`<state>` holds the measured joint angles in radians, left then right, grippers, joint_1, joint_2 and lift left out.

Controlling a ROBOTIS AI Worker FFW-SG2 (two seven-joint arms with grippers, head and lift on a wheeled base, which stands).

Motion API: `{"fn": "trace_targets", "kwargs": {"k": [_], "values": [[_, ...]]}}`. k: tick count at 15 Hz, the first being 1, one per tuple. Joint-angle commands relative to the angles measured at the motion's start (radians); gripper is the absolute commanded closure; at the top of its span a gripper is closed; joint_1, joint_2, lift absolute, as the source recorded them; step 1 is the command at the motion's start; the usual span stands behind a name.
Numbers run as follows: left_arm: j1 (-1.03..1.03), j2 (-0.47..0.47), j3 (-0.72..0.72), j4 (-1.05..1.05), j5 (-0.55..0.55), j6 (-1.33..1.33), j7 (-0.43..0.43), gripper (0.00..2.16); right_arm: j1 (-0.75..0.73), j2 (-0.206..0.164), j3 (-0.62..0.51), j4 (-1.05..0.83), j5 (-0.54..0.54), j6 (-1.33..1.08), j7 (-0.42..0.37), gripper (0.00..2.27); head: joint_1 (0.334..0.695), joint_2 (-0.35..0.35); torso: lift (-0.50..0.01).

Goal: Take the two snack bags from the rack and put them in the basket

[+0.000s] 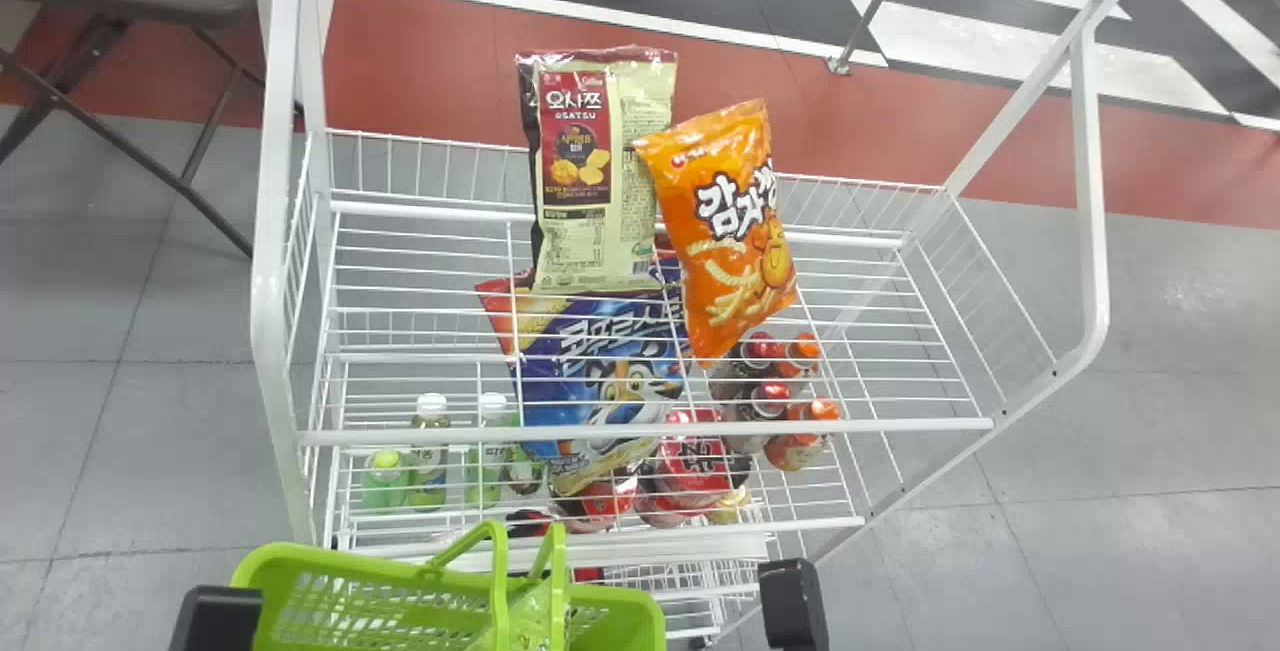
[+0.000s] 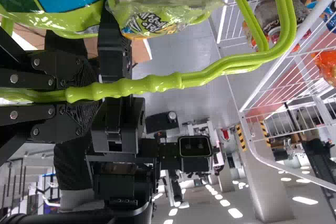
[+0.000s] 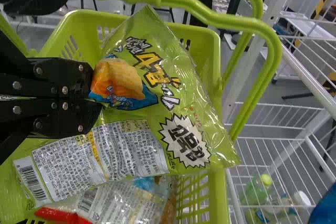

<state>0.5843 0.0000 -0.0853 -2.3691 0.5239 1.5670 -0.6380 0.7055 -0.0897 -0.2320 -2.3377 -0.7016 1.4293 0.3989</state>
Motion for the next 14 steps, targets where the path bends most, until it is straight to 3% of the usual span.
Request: {"fn": "trace_targets", "kwargs": {"k": [1,5,6,7,8,14], "values": [[0.011,-0.003,-0.005,-0.010,-0.004,0.000,0.000,1.65,-0.011,-0.002,0.014,0.055,0.005,-0.009,-0.009,2.25,0.695,-0.350,-0.010],[0.045,-0.003,-0.007,-0.041,-0.008,0.000,-0.003,1.65,-0.027,-0.016,0.048,0.127,0.071,-0.019,-0.061,1.99,0.695,-0.350,-0.010],[0.051,-0.003,-0.008,-0.050,-0.010,-0.003,-0.005,1.65,-0.029,-0.019,0.043,0.126,0.076,-0.016,-0.068,1.52,0.695,-0.350,-0.010],[0.057,-0.003,-0.014,-0.053,-0.013,-0.003,-0.005,1.65,-0.027,-0.019,0.030,0.113,0.076,-0.003,-0.069,0.65,0.695,-0.350,-0.010],[0.065,-0.003,-0.016,-0.058,-0.019,-0.003,-0.006,1.65,-0.015,-0.019,0.007,0.090,0.073,-0.006,-0.072,0.00,0.695,-0.350,-0.010],[0.086,-0.003,-0.030,-0.064,-0.035,-0.012,-0.011,1.65,0.005,-0.018,-0.185,0.026,0.044,-0.013,-0.086,0.06,0.695,-0.350,-0.010]]}}
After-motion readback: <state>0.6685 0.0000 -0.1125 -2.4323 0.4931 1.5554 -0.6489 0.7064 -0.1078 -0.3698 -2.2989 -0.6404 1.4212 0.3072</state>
